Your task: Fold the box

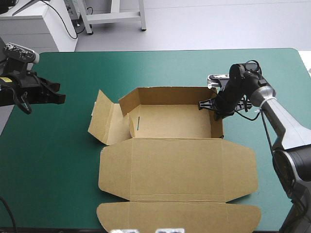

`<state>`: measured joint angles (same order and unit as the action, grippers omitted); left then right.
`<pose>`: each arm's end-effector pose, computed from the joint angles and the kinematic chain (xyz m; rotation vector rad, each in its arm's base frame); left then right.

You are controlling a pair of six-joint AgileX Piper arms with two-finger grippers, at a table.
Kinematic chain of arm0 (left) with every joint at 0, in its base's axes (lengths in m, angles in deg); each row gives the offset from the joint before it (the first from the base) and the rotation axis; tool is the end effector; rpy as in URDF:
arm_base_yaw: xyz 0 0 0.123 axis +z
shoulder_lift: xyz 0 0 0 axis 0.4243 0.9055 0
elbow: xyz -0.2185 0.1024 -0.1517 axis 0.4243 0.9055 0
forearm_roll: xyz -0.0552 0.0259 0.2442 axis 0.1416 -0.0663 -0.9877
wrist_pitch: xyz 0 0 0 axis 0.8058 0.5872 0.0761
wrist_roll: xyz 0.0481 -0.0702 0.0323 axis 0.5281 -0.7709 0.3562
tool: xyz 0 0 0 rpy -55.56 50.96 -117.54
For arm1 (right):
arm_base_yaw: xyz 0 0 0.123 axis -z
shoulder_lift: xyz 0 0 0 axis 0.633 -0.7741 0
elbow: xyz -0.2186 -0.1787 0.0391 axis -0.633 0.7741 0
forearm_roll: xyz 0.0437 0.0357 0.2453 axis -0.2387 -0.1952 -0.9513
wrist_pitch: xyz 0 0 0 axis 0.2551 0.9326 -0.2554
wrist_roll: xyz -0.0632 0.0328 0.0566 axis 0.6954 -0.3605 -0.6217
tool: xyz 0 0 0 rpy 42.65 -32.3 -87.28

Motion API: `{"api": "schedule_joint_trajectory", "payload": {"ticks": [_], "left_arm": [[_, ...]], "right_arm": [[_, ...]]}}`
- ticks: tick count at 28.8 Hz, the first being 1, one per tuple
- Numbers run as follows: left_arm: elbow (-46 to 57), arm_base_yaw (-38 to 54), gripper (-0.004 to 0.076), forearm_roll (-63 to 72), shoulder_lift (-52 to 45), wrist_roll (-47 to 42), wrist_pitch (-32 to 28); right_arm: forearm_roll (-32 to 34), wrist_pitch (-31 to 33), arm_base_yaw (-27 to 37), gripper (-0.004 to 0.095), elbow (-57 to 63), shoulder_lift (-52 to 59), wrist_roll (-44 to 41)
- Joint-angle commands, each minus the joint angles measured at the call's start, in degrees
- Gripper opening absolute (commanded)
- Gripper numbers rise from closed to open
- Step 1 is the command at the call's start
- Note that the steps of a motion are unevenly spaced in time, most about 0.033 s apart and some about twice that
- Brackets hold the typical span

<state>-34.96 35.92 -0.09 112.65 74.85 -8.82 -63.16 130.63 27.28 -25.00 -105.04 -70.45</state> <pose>0.2403 0.0042 0.4592 0.4951 2.1940 -0.2171 0.3702 0.0897 0.2840 -0.1496 2.9462 0.2235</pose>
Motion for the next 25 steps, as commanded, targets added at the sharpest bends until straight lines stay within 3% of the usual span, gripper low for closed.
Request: {"api": "schedule_joint_trajectory", "payload": {"ticks": [1, 13, 25], "left_arm": [[-1.59, 0.10, -0.0009, 2.71, -1.57, -0.70, -2.42], [-1.59, 0.10, -0.0009, 2.34, -1.57, -0.85, -2.20], [-1.59, 0.10, -0.0009, -5.05, -0.18, -5.57, -2.47]], "right_arm": [[-0.13, 1.27, 0.04, -0.0018, -1.55, 2.61, 0.91], [-0.13, 1.27, 0.04, -0.0020, -2.28, 3.36, 5.29], [1.26, 1.27, 0.14, -0.0020, -6.87, 14.33, 10.84]]}}
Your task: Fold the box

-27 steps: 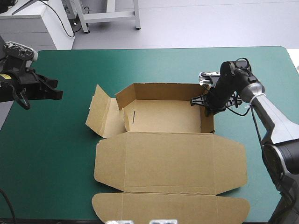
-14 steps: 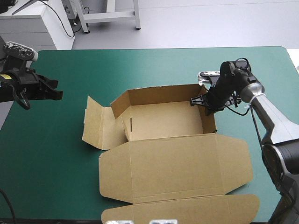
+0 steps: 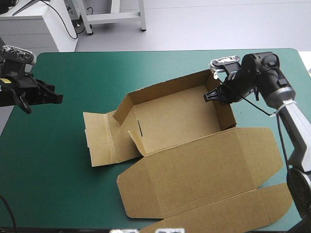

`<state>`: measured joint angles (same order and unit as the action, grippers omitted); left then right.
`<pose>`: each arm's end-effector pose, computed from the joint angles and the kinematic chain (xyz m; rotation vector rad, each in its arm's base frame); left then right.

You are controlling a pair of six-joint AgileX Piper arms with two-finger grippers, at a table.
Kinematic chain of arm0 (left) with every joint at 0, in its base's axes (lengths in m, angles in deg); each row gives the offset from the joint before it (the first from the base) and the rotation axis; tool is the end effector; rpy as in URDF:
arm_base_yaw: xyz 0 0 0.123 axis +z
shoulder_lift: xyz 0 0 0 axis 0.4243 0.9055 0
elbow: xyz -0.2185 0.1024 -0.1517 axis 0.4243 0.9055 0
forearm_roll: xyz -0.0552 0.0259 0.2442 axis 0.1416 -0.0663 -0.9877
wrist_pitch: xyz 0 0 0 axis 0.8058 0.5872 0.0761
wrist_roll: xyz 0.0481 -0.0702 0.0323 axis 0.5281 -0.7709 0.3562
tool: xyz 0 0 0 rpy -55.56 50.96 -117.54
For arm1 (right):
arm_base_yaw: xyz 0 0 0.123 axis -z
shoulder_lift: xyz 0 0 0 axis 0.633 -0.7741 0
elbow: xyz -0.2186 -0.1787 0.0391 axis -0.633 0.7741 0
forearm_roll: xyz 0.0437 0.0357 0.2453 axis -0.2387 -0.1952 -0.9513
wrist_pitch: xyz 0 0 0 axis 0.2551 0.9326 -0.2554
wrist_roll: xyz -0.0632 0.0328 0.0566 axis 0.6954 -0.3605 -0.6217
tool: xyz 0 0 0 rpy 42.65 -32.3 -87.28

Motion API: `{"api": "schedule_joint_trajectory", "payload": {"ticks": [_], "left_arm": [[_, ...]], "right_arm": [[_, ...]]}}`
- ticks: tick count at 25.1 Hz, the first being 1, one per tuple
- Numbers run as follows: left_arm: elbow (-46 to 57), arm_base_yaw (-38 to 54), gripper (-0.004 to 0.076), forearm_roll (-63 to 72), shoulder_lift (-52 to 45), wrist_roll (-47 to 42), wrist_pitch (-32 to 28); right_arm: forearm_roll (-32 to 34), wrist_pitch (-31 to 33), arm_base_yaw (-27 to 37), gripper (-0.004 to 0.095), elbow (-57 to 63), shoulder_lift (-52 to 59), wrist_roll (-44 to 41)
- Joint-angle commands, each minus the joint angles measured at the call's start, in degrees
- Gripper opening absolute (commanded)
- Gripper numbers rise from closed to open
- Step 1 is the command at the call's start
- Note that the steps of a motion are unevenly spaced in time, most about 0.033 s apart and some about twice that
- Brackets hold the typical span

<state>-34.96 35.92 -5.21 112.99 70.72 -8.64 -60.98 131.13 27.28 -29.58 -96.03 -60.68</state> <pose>0.2420 0.0114 0.4544 0.4246 2.2582 -0.1561 0.3446 0.0810 0.3637 -0.3941 2.6830 0.1563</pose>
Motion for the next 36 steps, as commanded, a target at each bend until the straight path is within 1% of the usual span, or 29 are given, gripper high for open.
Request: {"api": "schedule_joint_trajectory", "payload": {"ticks": [1, 5, 6, 7, 9, 10, 12, 15, 19, 23, 27, 32, 36], "left_arm": [[-1.59, 0.10, -0.0009, -0.31, -0.27, -1.53, -2.66], [-1.59, 0.10, -0.0009, -1.69, 0.83, -1.53, -2.80], [-1.59, 0.10, -0.0009, -3.46, 1.40, -2.29, -2.80], [-1.41, 0.10, -0.0009, -3.78, 1.65, -2.50, -2.80], [-0.87, 0.10, -0.0009, -5.08, 2.43, -2.50, -3.52], [0.52, 0.10, -0.0009, -5.49, 2.92, -2.09, -5.17], [3.13, 0.10, -0.0009, -4.93, 3.82, -0.80, -8.06], [6.71, 0.10, -0.0009, -1.90, 5.55, -0.61, -11.24], [9.62, 0.10, -0.0009, 6.45, 8.35, 3.71, -12.43], [10.07, 0.10, -0.0009, 17.82, 12.24, 8.07, -11.18], [10.07, 0.10, -0.0009, 25.19, 15.93, 12.93, -7.16], [10.07, 0.00, -0.0009, 34.98, 20.09, 13.06, -2.60], [10.07, 0.00, -0.0009, 43.65, 22.45, 13.70, 2.95]], "right_arm": [[-0.92, 0.77, 0.14, -0.0020, -2.28, 7.03, 1.45], [0.23, -0.32, 0.24, -0.0020, -2.28, 11.55, 1.45], [-0.64, -0.35, 1.46, -0.0020, -2.28, 12.78, 1.69], [-1.78, -0.47, 2.40, -0.0020, -2.28, 13.31, 2.02], [-7.80, -0.60, 7.22, -0.0020, -2.28, 14.39, 4.64], [-13.18, -0.23, 10.90, -0.0020, -2.28, 14.89, 7.15], [-18.99, 0.77, 16.12, -0.0020, -2.28, 15.45, 10.25], [-20.42, 0.77, 18.10, -0.0020, -2.17, 15.57, 11.52], [-21.32, 0.59, 18.36, -0.0020, -2.17, 15.57, 12.56], [-21.85, 0.03, 18.36, -0.0020, -2.17, 15.47, 13.06], [-21.94, -0.21, 18.36, -0.0020, -2.17, 15.47, 13.06], [-22.91, -1.22, 18.36, -0.0020, -2.17, 15.36, 12.95], [-23.14, -2.43, 18.36, -0.0020, -2.17, 15.26, 12.41]]}}
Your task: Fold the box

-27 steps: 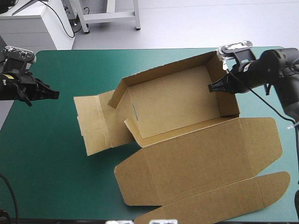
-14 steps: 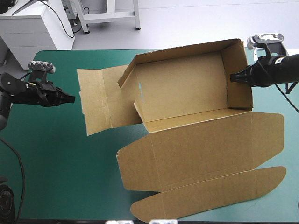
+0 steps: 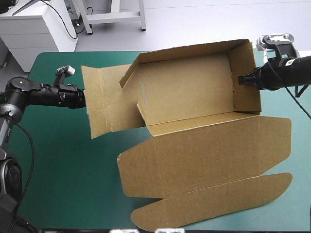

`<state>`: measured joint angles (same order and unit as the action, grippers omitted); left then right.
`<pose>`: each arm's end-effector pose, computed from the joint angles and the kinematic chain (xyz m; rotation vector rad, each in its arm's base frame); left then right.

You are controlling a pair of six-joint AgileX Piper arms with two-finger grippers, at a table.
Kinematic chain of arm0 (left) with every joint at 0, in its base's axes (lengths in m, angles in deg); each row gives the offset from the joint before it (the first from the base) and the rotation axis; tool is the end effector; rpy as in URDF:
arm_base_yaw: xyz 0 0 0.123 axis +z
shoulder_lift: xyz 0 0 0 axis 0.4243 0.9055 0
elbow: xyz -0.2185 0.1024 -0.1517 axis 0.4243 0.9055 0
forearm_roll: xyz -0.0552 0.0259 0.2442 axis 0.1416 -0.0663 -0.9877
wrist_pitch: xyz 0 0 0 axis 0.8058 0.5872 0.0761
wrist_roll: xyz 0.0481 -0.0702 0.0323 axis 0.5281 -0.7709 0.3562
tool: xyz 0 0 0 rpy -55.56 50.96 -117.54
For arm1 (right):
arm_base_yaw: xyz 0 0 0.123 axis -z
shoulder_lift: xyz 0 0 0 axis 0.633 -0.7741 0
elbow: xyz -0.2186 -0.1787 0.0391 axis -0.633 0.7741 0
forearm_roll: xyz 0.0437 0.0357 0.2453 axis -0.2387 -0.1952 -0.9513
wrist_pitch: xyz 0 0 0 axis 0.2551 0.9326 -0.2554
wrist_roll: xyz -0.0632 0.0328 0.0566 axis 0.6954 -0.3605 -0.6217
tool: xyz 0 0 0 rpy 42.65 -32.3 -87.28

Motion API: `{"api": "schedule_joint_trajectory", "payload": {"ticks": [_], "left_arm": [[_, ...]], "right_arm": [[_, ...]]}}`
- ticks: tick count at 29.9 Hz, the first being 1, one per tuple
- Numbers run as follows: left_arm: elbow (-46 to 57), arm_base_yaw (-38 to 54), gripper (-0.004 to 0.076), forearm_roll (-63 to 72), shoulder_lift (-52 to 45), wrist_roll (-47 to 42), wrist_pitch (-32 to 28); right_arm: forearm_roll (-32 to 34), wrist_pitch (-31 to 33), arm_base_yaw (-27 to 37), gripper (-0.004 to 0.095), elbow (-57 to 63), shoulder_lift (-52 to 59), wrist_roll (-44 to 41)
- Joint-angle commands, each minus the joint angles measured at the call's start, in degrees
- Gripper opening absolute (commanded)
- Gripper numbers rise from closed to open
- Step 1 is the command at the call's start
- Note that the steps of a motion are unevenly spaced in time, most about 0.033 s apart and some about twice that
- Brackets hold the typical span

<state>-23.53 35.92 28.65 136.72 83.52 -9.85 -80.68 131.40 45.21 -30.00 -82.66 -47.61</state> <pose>0.3506 -0.0052 0.3067 0.2968 2.3664 -1.0044 0.2878 0.0064 0.4480 -0.2609 2.3668 0.3668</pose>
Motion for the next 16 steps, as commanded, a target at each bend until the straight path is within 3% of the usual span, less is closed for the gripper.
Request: {"api": "schedule_joint_trajectory", "payload": {"ticks": [1, 7, 16], "left_arm": [[-1.36, 0.00, -0.0009, 12.17, -1.04, 2.51, 5.71], [-1.26, -0.10, -0.0009, 20.15, -1.00, 4.76, 7.05], [-1.26, -4.34, -0.0009, 20.37, -1.98, 4.86, 7.05]], "right_arm": [[-3.31, -3.24, 0.43, -0.0020, -1.75, 1.89, -1.08], [-3.42, -3.61, 0.43, -0.0020, -1.75, 1.21, -1.85], [-4.57, -5.85, 0.43, -0.0018, -1.75, -0.88, -2.98]]}}
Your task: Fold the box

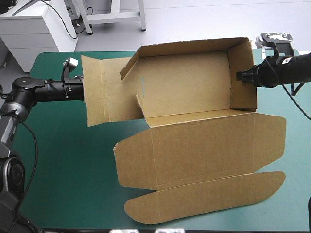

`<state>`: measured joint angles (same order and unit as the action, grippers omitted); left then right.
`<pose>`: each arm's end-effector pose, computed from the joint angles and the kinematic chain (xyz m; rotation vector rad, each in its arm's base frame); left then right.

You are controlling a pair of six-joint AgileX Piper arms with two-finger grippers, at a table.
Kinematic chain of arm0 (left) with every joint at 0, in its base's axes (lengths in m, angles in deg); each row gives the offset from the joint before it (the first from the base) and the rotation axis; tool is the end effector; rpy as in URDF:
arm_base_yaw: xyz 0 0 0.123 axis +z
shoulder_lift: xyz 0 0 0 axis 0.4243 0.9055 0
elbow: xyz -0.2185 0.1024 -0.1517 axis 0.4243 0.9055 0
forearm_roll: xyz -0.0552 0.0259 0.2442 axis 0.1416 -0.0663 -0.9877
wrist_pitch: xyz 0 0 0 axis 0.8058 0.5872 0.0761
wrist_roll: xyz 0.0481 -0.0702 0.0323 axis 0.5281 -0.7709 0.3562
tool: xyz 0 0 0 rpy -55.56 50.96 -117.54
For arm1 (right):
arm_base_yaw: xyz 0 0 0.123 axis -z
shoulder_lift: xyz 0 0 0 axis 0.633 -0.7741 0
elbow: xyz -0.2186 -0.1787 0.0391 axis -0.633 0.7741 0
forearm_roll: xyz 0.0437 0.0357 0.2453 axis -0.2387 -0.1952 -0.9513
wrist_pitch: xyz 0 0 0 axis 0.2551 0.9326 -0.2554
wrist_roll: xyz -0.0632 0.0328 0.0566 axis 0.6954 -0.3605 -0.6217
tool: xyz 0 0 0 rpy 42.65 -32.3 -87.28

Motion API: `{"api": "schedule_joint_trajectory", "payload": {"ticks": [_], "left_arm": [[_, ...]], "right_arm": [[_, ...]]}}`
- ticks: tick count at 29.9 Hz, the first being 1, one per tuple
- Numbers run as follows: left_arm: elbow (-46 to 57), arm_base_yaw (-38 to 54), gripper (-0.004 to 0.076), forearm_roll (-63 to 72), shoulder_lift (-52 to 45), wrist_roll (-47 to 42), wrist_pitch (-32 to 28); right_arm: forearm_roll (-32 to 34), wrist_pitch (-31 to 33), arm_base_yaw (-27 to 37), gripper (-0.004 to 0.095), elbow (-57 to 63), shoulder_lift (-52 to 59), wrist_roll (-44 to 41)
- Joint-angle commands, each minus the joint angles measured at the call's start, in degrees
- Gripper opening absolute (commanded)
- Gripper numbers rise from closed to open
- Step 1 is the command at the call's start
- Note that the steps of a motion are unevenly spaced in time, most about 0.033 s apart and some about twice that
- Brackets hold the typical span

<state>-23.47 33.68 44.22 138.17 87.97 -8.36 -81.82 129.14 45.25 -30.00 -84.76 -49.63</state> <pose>0.3594 -0.0279 0.3180 0.2699 2.1581 -1.2559 0.3022 0.0057 0.4400 -0.1960 2.3667 0.4067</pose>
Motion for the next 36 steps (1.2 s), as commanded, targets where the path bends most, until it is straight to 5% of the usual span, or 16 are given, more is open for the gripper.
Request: {"api": "schedule_joint_trajectory", "payload": {"ticks": [1, 14, 26, 30, 36], "left_arm": [[-1.32, -2.81, -0.0009, 4.80, -3.54, 0.80, 5.56], [-1.32, -5.75, -0.0009, 10.22, -7.80, 3.09, 5.56], [-1.32, -7.04, -0.0001, 14.71, -9.09, 2.46, 5.56], [-1.32, -7.04, 0.0089, 15.18, -9.09, 2.46, 5.56], [-1.32, -7.04, 0.0410, 15.32, -9.09, 2.46, 5.56]], "right_arm": [[-3.43, -3.70, 0.38, -0.0018, -1.75, 0.81, -1.06], [-1.73, -5.49, -1.97, -0.0017, -1.75, -0.65, -2.64], [7.23, -11.84, -9.96, -0.0017, -1.75, -0.65, -9.81], [7.63, -12.46, -11.10, -0.0017, -1.75, -0.78, -10.06], [9.04, -13.64, -11.10, -0.0016, -1.75, -1.02, -10.30]]}}
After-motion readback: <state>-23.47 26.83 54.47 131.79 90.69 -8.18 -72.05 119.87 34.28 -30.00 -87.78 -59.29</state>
